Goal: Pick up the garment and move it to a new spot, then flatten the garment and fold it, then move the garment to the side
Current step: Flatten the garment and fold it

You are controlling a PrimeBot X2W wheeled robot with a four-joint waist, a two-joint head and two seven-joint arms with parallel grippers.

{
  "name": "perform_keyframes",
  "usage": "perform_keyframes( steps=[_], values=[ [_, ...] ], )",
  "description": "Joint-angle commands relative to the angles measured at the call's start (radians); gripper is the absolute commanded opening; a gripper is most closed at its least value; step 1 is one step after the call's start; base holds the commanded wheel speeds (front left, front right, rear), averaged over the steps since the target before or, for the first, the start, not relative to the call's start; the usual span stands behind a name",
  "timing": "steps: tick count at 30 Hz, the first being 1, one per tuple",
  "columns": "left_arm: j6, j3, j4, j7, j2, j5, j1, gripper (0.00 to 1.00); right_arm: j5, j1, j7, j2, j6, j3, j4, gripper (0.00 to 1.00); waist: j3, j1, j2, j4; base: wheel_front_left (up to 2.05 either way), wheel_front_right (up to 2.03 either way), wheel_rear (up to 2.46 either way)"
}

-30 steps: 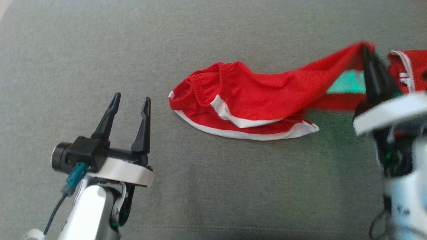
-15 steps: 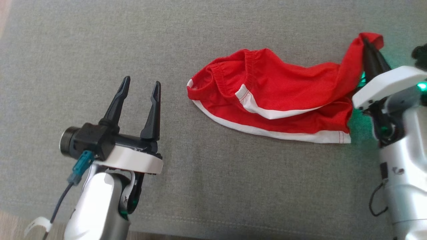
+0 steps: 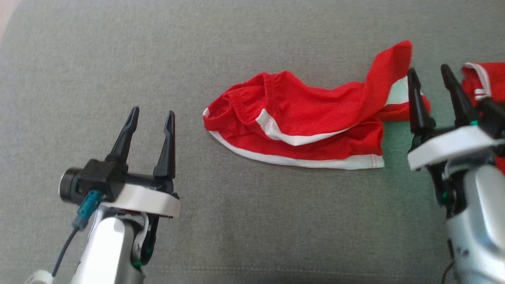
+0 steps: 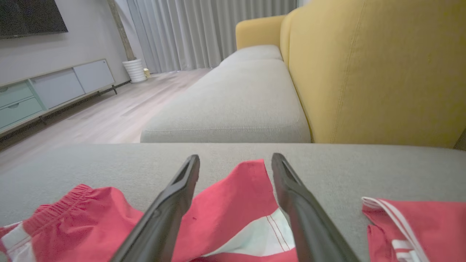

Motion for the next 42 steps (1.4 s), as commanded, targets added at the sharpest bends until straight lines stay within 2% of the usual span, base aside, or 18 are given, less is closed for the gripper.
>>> perform_keyframes(
  steps=[1,7,13,37,39,42],
  values=[
    [0.005,0.040,-0.030,-0.012,0.019,0.010,-0.004,1.00,-0.023,0.023,-0.008,0.019,-0.001,0.013,-0.086,1.00,-0.027,-0.0001,0.0000,-0.020,0.00,0.00,0.00],
    [0.011,0.044,-0.027,-0.012,0.025,0.020,0.035,1.00,-0.094,0.181,0.032,0.074,-0.001,-0.007,-0.274,1.00,-0.083,-0.0001,0.0000,-0.043,0.00,0.00,0.00],
    [0.016,0.042,-0.027,-0.012,0.031,0.024,0.072,1.00,-0.116,0.305,0.074,0.111,-0.001,-0.020,-0.373,1.00,-0.117,-0.0001,0.0000,-0.058,0.00,0.00,0.00],
    [0.022,-0.003,-0.035,0.000,0.047,0.037,0.059,1.00,-0.116,0.348,0.104,0.141,-0.001,-0.035,-0.421,1.00,-0.119,-0.0001,0.0000,-0.053,0.00,0.00,0.00],
    [0.014,-0.022,-0.039,0.009,0.039,0.038,0.039,1.00,-0.115,0.347,0.105,0.142,-0.001,-0.036,-0.421,1.00,-0.112,-0.0001,0.0000,-0.049,0.00,0.00,0.00],
    [-0.021,-0.065,-0.035,0.032,0.024,0.035,-0.024,1.00,-0.116,0.341,0.110,0.143,-0.001,-0.036,-0.424,1.00,-0.095,-0.0001,0.0000,-0.047,0.00,0.00,0.00]
  ],
)
